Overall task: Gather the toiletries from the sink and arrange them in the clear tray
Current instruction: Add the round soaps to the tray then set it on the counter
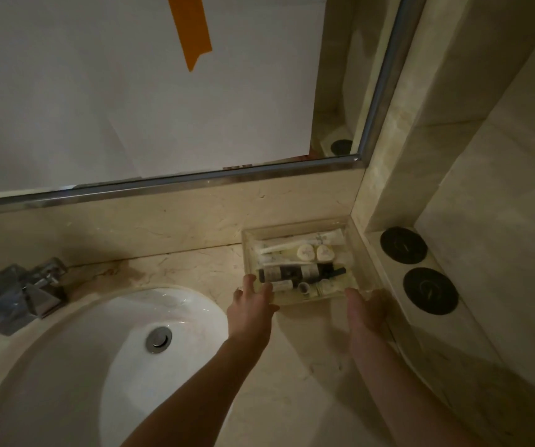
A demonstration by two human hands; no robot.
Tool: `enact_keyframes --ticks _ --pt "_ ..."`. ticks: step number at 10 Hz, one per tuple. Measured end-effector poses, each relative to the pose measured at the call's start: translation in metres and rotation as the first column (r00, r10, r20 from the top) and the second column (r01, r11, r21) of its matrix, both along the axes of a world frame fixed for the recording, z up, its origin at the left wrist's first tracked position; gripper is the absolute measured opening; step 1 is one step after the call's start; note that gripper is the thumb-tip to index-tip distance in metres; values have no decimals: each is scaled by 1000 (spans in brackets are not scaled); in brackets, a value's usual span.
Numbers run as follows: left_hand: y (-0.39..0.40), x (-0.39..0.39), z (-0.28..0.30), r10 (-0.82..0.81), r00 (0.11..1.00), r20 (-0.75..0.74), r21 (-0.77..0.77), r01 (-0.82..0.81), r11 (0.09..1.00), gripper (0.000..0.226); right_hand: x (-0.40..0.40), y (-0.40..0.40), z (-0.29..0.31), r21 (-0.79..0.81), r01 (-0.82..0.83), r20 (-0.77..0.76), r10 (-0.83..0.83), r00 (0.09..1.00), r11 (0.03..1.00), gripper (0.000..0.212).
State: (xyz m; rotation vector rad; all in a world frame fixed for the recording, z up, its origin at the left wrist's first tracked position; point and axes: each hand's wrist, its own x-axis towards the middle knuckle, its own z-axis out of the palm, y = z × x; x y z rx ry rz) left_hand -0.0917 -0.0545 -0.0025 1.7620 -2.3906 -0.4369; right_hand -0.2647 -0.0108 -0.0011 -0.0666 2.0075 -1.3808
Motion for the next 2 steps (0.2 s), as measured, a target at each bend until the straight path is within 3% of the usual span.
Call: enact_keyframes --ticks 2 --pt "-6 -1 3 -5 999 -35 3 5 1000 56 3 3 -5 76 15 -100 -7 995 997 64"
